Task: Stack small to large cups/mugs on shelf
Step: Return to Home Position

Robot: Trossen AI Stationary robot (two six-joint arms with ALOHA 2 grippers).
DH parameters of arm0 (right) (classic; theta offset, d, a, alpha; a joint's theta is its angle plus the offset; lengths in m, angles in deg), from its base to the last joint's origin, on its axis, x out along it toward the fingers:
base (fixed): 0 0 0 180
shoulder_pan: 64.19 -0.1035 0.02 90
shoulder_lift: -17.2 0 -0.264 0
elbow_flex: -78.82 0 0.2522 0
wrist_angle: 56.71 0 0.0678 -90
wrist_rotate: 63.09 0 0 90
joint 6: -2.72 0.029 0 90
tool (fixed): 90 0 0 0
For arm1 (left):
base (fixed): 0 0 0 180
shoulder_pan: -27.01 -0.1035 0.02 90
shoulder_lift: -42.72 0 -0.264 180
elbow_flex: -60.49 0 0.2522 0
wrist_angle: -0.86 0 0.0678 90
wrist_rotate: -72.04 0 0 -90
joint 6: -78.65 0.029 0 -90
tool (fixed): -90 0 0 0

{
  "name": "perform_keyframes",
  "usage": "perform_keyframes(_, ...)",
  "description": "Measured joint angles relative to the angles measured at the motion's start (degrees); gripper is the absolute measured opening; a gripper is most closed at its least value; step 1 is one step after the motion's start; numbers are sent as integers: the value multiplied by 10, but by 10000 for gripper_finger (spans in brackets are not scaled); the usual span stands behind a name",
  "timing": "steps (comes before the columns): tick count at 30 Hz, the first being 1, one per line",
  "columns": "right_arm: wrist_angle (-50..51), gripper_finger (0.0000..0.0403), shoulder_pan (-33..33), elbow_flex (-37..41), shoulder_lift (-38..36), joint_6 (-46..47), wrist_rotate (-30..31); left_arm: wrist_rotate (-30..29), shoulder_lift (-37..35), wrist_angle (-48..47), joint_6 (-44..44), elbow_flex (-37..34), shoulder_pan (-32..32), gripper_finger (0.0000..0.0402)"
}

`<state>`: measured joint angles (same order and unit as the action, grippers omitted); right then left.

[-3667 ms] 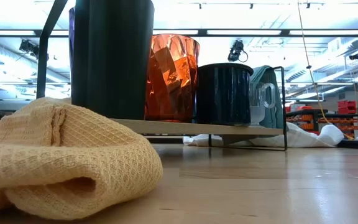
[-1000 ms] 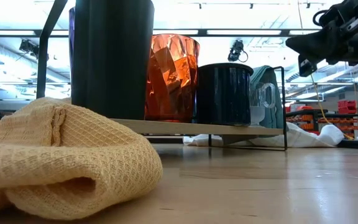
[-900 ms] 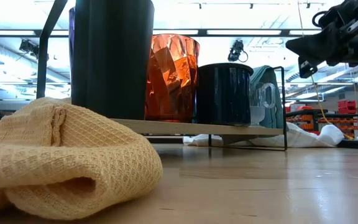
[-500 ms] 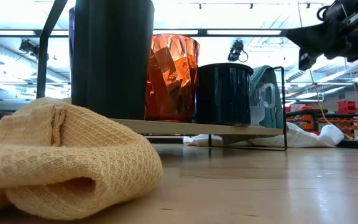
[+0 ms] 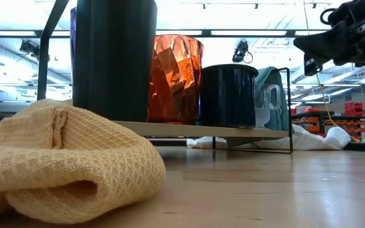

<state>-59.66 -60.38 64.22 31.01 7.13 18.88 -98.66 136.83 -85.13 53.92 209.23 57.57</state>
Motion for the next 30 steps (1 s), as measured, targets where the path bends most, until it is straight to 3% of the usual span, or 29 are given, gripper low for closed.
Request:
perform_keyframes(8,23,0,0,0,0,-86,14,0,0,-1,1,0,0,85)
perform_keyframes(30,34,22,0,0,0,-15,22,1,0,0,14,0,0,83)
